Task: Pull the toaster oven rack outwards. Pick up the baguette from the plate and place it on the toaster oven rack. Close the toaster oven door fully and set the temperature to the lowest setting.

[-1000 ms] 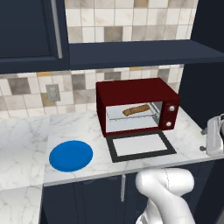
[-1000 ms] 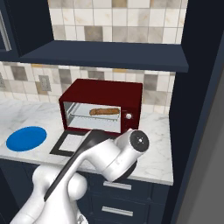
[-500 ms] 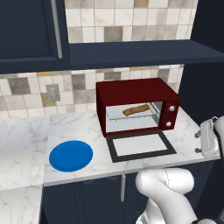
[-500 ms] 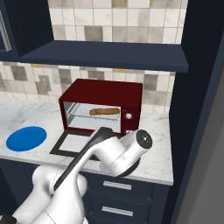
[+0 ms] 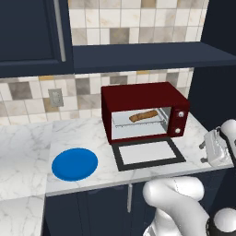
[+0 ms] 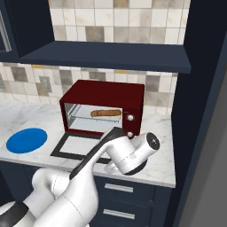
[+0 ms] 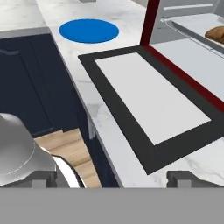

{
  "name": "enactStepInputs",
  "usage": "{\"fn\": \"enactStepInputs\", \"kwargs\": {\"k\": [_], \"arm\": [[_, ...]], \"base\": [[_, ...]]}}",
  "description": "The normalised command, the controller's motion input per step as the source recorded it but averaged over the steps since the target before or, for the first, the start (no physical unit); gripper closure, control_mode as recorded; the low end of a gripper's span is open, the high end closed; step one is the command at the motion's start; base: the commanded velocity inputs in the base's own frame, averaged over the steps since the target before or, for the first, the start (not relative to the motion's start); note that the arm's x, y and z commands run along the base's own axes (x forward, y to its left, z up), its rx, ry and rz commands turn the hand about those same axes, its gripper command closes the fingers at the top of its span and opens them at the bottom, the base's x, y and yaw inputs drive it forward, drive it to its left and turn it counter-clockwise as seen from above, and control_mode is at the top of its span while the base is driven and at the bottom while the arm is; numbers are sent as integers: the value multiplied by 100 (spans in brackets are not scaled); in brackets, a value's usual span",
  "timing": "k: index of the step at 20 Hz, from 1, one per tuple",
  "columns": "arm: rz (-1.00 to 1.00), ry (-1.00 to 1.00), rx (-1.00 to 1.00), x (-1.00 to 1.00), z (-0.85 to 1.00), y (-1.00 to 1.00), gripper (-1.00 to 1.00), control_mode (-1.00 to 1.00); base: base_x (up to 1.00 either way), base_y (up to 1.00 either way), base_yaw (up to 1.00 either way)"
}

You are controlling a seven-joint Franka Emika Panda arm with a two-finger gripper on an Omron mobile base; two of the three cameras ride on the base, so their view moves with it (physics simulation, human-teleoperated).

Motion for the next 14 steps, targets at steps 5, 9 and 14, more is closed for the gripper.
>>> {"fn": "enactStepInputs", "kwargs": {"k": [5,9,14], "arm": [[6,1,11,16,-20,-14,-100,-100],[5,0,10,12,-21,-14,-100,-100],[4,0,3,11,-25,-2,-100,-100]], "base": [[0,0,0],[0,0,0],[0,0,0]]}}
